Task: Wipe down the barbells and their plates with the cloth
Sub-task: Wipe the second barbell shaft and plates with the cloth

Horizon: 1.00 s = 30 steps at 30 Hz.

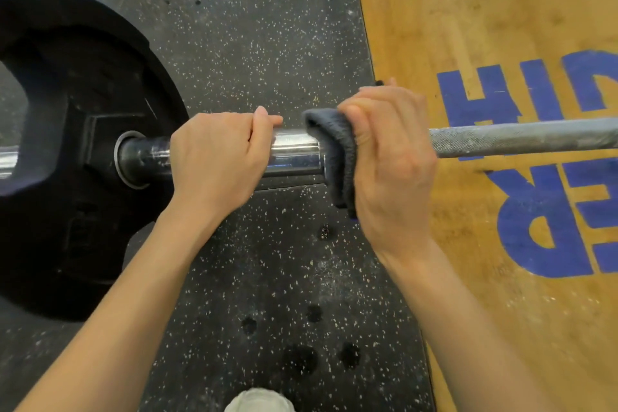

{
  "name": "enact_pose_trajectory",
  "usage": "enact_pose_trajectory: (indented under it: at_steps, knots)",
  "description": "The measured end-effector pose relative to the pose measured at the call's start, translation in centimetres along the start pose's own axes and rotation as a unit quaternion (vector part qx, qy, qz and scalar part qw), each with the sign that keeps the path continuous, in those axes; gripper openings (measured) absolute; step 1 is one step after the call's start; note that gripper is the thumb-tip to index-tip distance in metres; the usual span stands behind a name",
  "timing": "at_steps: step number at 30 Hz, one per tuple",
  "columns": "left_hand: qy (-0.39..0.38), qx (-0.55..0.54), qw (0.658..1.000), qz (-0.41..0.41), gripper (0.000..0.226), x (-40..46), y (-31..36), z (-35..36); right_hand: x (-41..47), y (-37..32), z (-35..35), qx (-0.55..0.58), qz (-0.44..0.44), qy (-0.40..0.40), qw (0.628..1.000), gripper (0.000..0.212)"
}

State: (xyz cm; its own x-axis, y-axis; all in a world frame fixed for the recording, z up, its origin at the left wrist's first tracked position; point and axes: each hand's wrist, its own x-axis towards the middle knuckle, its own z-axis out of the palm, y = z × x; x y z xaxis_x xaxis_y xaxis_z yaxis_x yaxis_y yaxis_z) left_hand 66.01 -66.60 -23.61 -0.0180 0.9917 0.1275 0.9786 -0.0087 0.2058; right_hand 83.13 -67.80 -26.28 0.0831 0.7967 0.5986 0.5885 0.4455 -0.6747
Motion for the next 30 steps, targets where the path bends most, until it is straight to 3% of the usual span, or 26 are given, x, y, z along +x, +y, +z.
enact_pose_trajectory:
  at_steps: [4,11,14,17,21,23,27,30]
  knots:
    - [0.003,-0.006,1.0,0.007,0.058,-0.7,-0.2,0.1,-0.6,1.3,-1.9,-0.056,0.044,-0.003,0.997,0.027]
    - [0.011,-0.005,1.0,0.009,0.063,-0.8,0.0,0.2,-2.0,1.1,-1.8,-0.24,-0.011,-0.082,0.967,0.03]
    - [0.004,-0.001,1.0,0.007,0.071,-0.8,-0.1,0.2,-0.2,2.8,-2.7,-0.292,0.008,-0.057,0.955,0.037]
    - [0.003,0.002,1.0,0.0,0.075,-0.6,0.1,0.3,0.3,2.5,-2.9,-0.298,0.066,-0.048,0.951,0.037]
    - [0.006,-0.005,1.0,-0.002,0.071,-0.6,0.0,0.2,-1.6,0.8,-0.6,-0.278,0.003,-0.069,0.958,0.029]
    - [0.003,-0.005,1.0,0.003,0.072,-0.4,-0.2,0.3,-0.7,2.4,-1.8,-0.322,-0.028,-0.066,0.944,0.033]
    - [0.007,-0.004,1.0,0.007,0.068,-0.3,0.0,0.4,-0.6,2.4,-2.6,-0.348,0.024,-0.061,0.935,0.035]
    - [0.011,0.003,1.0,0.01,0.061,-0.4,-0.1,0.4,-1.5,0.9,0.0,-0.297,-0.001,-0.072,0.952,0.038]
